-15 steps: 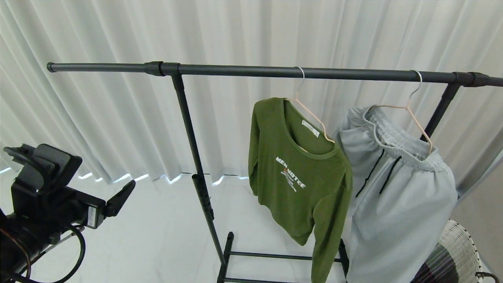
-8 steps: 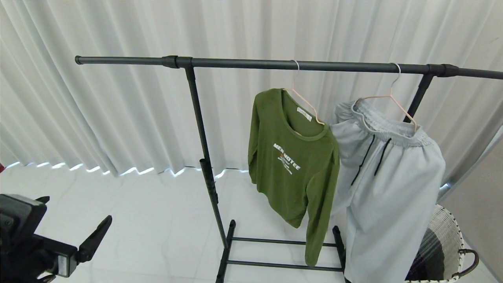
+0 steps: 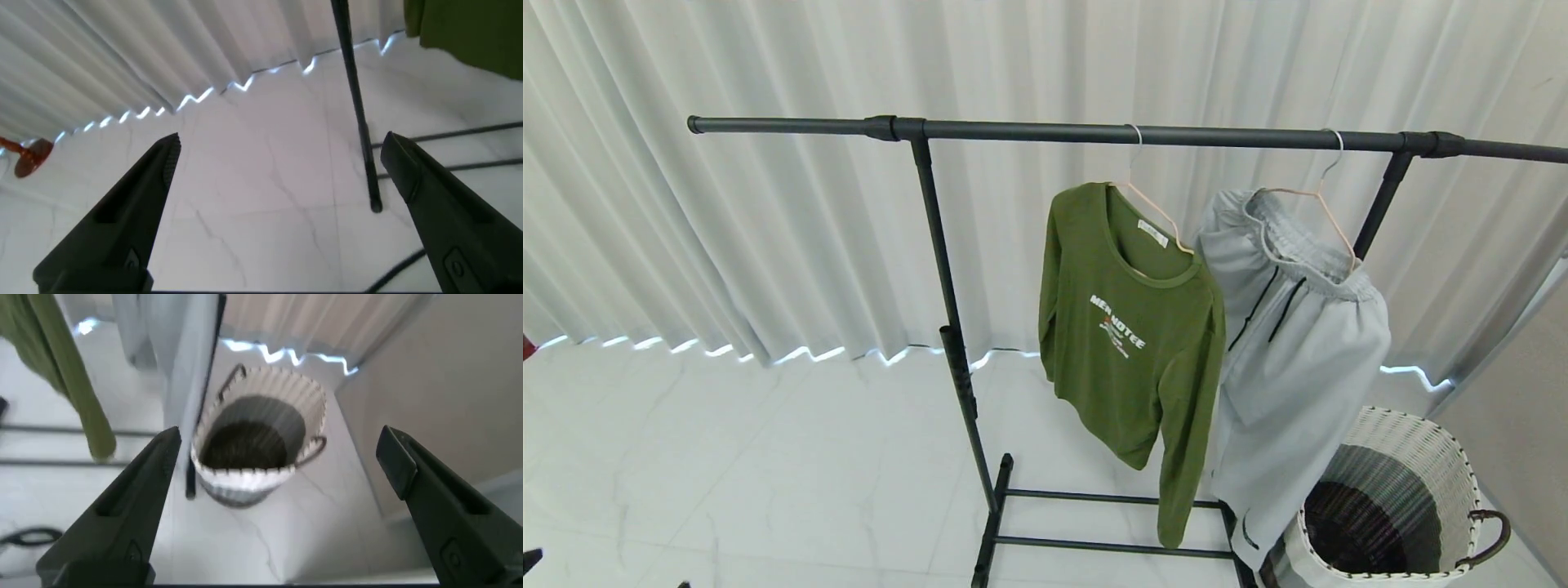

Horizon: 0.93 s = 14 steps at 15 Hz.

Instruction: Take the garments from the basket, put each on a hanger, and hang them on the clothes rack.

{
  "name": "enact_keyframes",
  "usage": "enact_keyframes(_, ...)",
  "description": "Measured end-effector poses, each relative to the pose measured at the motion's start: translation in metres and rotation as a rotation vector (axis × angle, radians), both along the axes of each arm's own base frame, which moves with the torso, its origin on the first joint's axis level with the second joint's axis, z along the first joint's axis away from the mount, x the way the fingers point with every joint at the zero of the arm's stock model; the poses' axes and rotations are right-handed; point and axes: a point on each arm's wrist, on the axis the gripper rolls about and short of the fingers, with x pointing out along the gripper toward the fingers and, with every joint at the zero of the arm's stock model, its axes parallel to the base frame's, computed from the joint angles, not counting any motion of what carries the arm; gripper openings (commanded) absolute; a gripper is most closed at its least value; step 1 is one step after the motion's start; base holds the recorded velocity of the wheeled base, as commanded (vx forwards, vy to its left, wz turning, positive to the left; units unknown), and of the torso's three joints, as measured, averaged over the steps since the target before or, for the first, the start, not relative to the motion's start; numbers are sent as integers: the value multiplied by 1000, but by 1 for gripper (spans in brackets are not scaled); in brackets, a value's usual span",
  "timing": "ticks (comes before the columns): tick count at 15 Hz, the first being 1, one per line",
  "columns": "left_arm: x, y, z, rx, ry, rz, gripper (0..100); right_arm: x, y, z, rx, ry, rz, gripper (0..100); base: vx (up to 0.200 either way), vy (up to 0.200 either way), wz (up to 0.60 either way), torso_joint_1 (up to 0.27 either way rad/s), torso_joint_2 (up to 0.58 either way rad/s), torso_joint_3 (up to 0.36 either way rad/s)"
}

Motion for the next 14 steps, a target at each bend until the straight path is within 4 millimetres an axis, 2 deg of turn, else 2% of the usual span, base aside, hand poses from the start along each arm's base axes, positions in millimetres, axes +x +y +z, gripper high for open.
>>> enact_keyframes(2, -22, 1, -15, -15, 10, 75, 100, -10, 0, -28, -15, 13, -34, 100, 0, 0, 0, 0, 0, 0)
enact_keyframes(4, -35, 2, -18, -49, -82, 123, 100, -12, -2, -41, -20, -20, -94, 100, 0, 0, 0, 0, 0, 0)
enact_keyframes(8, -46, 2, -20, -95, -227, 115, 100, -14, -2, -47, 32, -68, -120, 100, 0, 0, 0, 0, 0, 0)
enact_keyframes(9, -47, 2, -20, -101, -246, 103, 100, -11, -2, -44, 36, -129, -122, 100, 0, 0, 0, 0, 0, 0)
enact_keyframes(12, -48, -2, -23, -247, -257, -56, 100, -4, -2, -39, 16, -333, -95, 100, 0, 0, 0, 0, 0, 0)
enact_keyframes(14, -47, -4, -29, -340, -202, -109, 100, -2, -2, -50, 37, -292, -65, 100, 0, 0, 0, 0, 0, 0)
